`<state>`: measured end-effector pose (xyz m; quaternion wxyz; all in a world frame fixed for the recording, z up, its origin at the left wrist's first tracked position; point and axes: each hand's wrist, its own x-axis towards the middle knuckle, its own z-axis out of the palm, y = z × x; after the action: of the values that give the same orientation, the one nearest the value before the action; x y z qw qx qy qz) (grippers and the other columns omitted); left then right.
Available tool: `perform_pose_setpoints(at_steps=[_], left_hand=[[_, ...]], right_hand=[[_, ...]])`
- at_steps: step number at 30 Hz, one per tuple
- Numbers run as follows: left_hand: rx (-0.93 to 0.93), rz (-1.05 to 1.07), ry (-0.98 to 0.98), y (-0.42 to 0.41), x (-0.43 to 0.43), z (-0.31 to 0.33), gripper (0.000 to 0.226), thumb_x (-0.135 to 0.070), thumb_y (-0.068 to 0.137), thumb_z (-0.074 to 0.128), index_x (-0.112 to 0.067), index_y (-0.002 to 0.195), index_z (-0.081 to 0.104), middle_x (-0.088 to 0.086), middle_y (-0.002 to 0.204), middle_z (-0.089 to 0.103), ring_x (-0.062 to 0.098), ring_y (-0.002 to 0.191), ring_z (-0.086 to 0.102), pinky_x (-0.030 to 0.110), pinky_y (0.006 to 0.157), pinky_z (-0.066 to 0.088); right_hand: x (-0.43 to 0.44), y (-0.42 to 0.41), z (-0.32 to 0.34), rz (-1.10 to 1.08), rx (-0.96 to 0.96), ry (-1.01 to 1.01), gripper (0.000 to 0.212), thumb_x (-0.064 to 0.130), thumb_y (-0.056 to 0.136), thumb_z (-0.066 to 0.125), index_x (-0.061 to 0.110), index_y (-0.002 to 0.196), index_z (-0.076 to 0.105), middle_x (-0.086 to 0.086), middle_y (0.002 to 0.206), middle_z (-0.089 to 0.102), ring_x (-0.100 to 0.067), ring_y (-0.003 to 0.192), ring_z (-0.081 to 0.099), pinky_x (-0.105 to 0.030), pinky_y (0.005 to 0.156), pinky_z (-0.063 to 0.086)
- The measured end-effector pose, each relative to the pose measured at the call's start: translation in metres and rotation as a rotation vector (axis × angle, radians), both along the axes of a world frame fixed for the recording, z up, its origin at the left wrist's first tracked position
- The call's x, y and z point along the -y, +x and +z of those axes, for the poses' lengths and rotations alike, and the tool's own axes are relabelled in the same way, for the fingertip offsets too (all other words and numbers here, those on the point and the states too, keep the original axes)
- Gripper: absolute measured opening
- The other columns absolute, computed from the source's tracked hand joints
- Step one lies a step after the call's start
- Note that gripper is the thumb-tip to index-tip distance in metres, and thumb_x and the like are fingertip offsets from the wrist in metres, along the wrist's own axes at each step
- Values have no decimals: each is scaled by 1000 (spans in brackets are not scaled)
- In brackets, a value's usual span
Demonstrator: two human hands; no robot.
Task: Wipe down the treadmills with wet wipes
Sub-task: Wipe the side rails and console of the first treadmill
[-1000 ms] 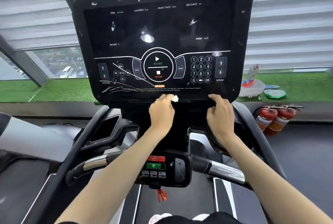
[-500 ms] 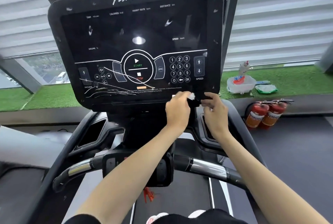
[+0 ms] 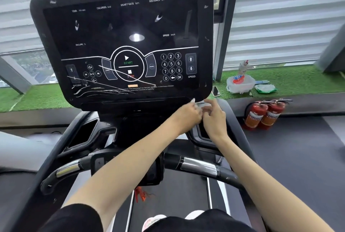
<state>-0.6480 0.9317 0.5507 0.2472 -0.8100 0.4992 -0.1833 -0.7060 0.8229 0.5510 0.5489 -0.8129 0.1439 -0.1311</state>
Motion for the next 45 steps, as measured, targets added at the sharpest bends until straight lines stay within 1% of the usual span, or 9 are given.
perform_pose_setpoints(at_steps=[2, 8, 11, 16, 19, 25, 30, 34, 45], left_hand=[[-252, 119, 66, -14, 1, -1, 25, -5, 81, 59, -21, 98, 68, -5, 93, 67, 20, 86, 65, 28, 71, 43], [-987, 626, -873, -10, -5, 14, 26, -5, 87, 57, -12, 106, 74, 9, 104, 71, 24, 102, 63, 23, 79, 44], [-1248, 660, -1036, -9, -9, 17, 22, -1, 86, 64, -4, 107, 71, 10, 102, 70, 19, 101, 63, 15, 73, 43], [-1454, 543, -975, -15, -8, 24, 26, 0, 88, 64, -6, 113, 68, -4, 72, 57, 1, 69, 52, 3, 63, 40], [-1494, 428, -917, -20, -7, 29, 27, 0, 87, 65, -5, 114, 67, -2, 76, 60, -4, 66, 53, 4, 65, 42], [-1440, 207, -691, -39, -16, 28, 45, -5, 86, 67, -6, 129, 55, 6, 128, 58, 21, 118, 53, 33, 103, 43], [-1487, 9, -603, -86, -3, 27, 16, -7, 84, 68, -11, 99, 69, -3, 95, 67, 13, 89, 61, 19, 78, 46], [-1630, -50, -521, -154, 18, 25, 15, -7, 77, 73, -18, 72, 65, 1, 75, 67, 17, 71, 60, 29, 73, 46], [-1698, -97, -199, -351, 52, -8, 12, -7, 84, 67, -16, 77, 63, -2, 77, 61, 11, 72, 53, 23, 67, 40]], right_hand=[[7, -3, -3, -37, -32, -24, 42, -6, 88, 41, 12, 121, 58, -10, 107, 66, -16, 95, 56, -24, 83, 40], [20, -11, -4, -50, -96, -58, 36, -4, 87, 44, 9, 115, 62, -11, 104, 68, -24, 101, 61, -30, 88, 45], [17, -23, 1, 14, -128, -53, 34, -2, 86, 50, 8, 115, 64, -6, 106, 66, -14, 99, 58, -20, 85, 40], [11, -43, 8, 0, -134, -128, 26, 12, 86, 62, 11, 111, 67, 2, 101, 66, -11, 98, 59, -18, 82, 39], [4, -55, 15, -101, -117, -194, 19, 18, 87, 63, 6, 100, 70, -5, 97, 69, -17, 93, 62, -21, 75, 41], [-13, -100, 30, -363, -157, -222, 20, 14, 88, 61, 3, 103, 67, -9, 101, 69, -20, 95, 60, -16, 70, 31], [-27, -180, 34, -612, -180, -93, 16, 10, 88, 62, 5, 102, 67, -3, 93, 64, -16, 89, 57, -15, 70, 35], [-34, -266, 23, -828, -165, 126, 9, 6, 87, 62, 15, 83, 61, 0, 85, 62, -17, 87, 59, -33, 83, 50], [-49, -474, -17, -1058, -160, 355, 5, 10, 91, 60, 9, 96, 60, -3, 93, 58, -16, 90, 53, -34, 87, 46]])
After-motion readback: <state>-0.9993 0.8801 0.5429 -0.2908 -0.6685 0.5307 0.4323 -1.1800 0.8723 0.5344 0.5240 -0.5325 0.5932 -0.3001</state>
